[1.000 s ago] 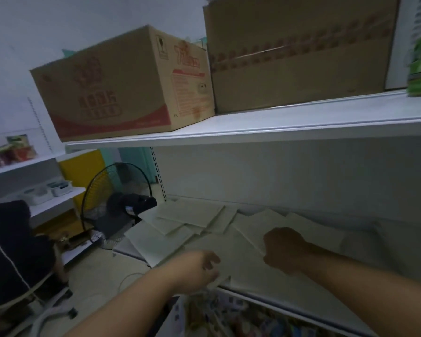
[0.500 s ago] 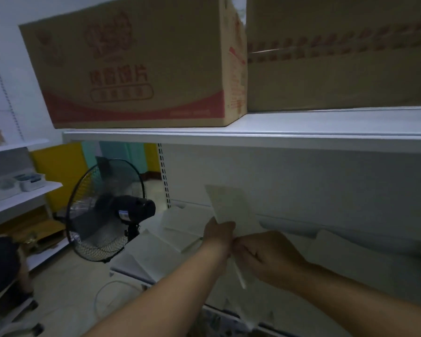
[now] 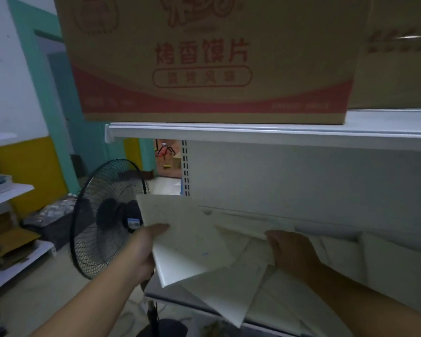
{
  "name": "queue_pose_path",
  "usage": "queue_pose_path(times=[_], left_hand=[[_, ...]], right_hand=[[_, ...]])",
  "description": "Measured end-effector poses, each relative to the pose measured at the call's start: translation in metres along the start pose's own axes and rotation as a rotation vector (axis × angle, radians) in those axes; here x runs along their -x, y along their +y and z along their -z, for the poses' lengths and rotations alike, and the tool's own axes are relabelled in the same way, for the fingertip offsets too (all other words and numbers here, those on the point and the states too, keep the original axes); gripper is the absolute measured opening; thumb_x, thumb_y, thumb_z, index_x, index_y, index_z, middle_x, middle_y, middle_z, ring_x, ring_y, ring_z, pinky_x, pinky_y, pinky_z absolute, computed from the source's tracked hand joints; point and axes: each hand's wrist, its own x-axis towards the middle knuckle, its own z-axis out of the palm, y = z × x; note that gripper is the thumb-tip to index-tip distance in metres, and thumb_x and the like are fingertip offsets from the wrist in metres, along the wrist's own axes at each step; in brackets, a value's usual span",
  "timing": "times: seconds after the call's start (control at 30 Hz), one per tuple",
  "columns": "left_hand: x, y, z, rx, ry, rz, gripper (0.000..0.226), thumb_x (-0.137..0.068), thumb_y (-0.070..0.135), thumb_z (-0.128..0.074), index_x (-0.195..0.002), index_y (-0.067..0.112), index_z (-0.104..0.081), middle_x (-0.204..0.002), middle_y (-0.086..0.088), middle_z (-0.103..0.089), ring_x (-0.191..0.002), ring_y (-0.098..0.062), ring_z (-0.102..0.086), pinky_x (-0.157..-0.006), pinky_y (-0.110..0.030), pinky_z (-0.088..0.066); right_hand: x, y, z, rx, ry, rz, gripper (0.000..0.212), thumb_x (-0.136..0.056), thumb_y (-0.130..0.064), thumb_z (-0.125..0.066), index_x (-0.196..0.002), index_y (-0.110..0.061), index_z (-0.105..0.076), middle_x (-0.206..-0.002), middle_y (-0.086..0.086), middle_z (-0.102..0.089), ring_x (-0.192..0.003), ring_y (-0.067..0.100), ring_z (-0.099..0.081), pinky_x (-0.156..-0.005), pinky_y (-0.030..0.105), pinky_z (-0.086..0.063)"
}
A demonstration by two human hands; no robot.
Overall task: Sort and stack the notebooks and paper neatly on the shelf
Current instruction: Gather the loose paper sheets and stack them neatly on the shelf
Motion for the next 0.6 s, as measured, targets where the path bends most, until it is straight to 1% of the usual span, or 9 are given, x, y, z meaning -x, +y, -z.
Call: queue_pose_path(times=[0.07, 0.1, 0.2, 0.27, 0.37, 0.43, 0.47, 0.53, 0.6], left_hand=[[-0.007, 0.003, 0.012, -0.010, 0.012, 0.002, 0.022, -0.093, 0.005, -0.047, -0.110, 0.005, -0.059, -0.100, -0.022, -0.065, -0.088, -0.038, -0.062, -0.076, -0.043, -0.050], [-0.011, 0.003, 0.015, -0.014, 0.003, -0.014, 0.024, -0.093, 0.006, -0.048, -0.114, 0.005, -0.058, -0.102, -0.022, -0.065, -0.089, -0.037, -0.062, -0.075, -0.043, -0.051], [-0.018, -0.001, 0.011, -0.018, -0.057, -0.034, 0.033, -0.091, 0.024, -0.057, -0.121, 0.010, -0.058, -0.110, -0.017, -0.068, -0.098, -0.036, -0.065, -0.078, -0.045, -0.054], [-0.024, -0.008, 0.001, 0.019, -0.061, 0.023, 0.040, -0.086, 0.038, -0.061, -0.119, 0.016, -0.058, -0.110, -0.014, -0.070, -0.100, -0.035, -0.066, -0.074, -0.044, -0.057], [-0.034, -0.021, -0.009, 0.104, -0.067, 0.110, 0.041, -0.087, 0.034, -0.063, -0.120, 0.011, -0.059, -0.108, -0.015, -0.071, -0.099, -0.036, -0.067, -0.081, -0.046, -0.056], [-0.037, -0.029, -0.007, 0.148, -0.080, 0.133, 0.034, -0.089, 0.018, -0.060, -0.120, 0.005, -0.059, -0.101, -0.016, -0.072, -0.093, -0.036, -0.068, -0.075, -0.040, -0.058], [-0.037, -0.032, -0.002, 0.164, -0.083, 0.128, 0.032, -0.088, 0.010, -0.057, -0.118, 0.002, -0.059, -0.095, -0.016, -0.072, -0.087, -0.034, -0.068, -0.069, -0.036, -0.058], [-0.036, -0.031, 0.008, 0.189, -0.109, 0.097, 0.038, -0.079, 0.003, -0.059, -0.116, 0.000, -0.057, -0.087, -0.016, -0.070, -0.080, -0.031, -0.066, -0.065, -0.034, -0.056], [-0.037, -0.026, 0.021, 0.206, -0.124, 0.069, 0.049, -0.067, 0.003, -0.062, -0.115, -0.001, -0.058, -0.090, -0.017, -0.070, -0.084, -0.032, -0.065, -0.072, -0.039, -0.056]], right_hand=[[-0.006, -0.004, 0.007, 0.001, 0.245, 0.046, 0.070, -0.098, -0.045, -0.015, -0.072, -0.015, -0.072, -0.062, 0.004, -0.070, -0.051, 0.021, -0.066, -0.046, 0.026, -0.050], [-0.010, -0.013, 0.015, -0.004, 0.291, 0.049, 0.066, -0.098, -0.043, -0.020, -0.067, -0.014, -0.070, -0.056, 0.004, -0.067, -0.045, 0.021, -0.063, -0.041, 0.024, -0.047], [-0.018, -0.059, 0.032, 0.028, 0.397, 0.123, 0.048, -0.094, -0.036, -0.034, -0.065, -0.017, -0.067, -0.054, 0.003, -0.063, -0.046, 0.024, -0.061, -0.041, 0.023, -0.043], [-0.016, -0.099, 0.033, 0.040, 0.382, 0.223, 0.037, -0.087, -0.034, -0.040, -0.062, -0.020, -0.063, -0.050, 0.000, -0.059, -0.042, 0.020, -0.057, -0.039, 0.020, -0.036], [-0.002, -0.150, 0.023, -0.122, 0.279, 0.433, 0.015, -0.077, -0.023, -0.056, -0.066, -0.022, -0.065, -0.054, -0.006, -0.058, -0.045, 0.013, -0.055, -0.039, 0.018, -0.035], [0.005, -0.163, 0.013, -0.239, 0.233, 0.511, 0.005, -0.076, -0.016, -0.066, -0.076, -0.021, -0.068, -0.062, -0.005, -0.062, -0.053, 0.013, -0.058, -0.043, 0.020, -0.042], [0.008, -0.163, 0.009, -0.262, 0.201, 0.521, 0.005, -0.082, -0.022, -0.064, -0.083, -0.020, -0.068, -0.069, -0.005, -0.065, -0.058, 0.014, -0.061, -0.047, 0.022, -0.046], [0.010, -0.156, 0.011, -0.350, 0.055, 0.477, 0.033, -0.095, -0.045, -0.044, -0.096, -0.022, -0.067, -0.087, -0.006, -0.070, -0.077, 0.015, -0.066, -0.064, 0.025, -0.053], [0.009, -0.143, 0.010, -0.394, -0.036, 0.303, 0.063, -0.090, -0.066, -0.020, -0.115, -0.028, -0.064, -0.117, -0.007, -0.067, -0.106, 0.012, -0.062, -0.089, 0.017, -0.044]])
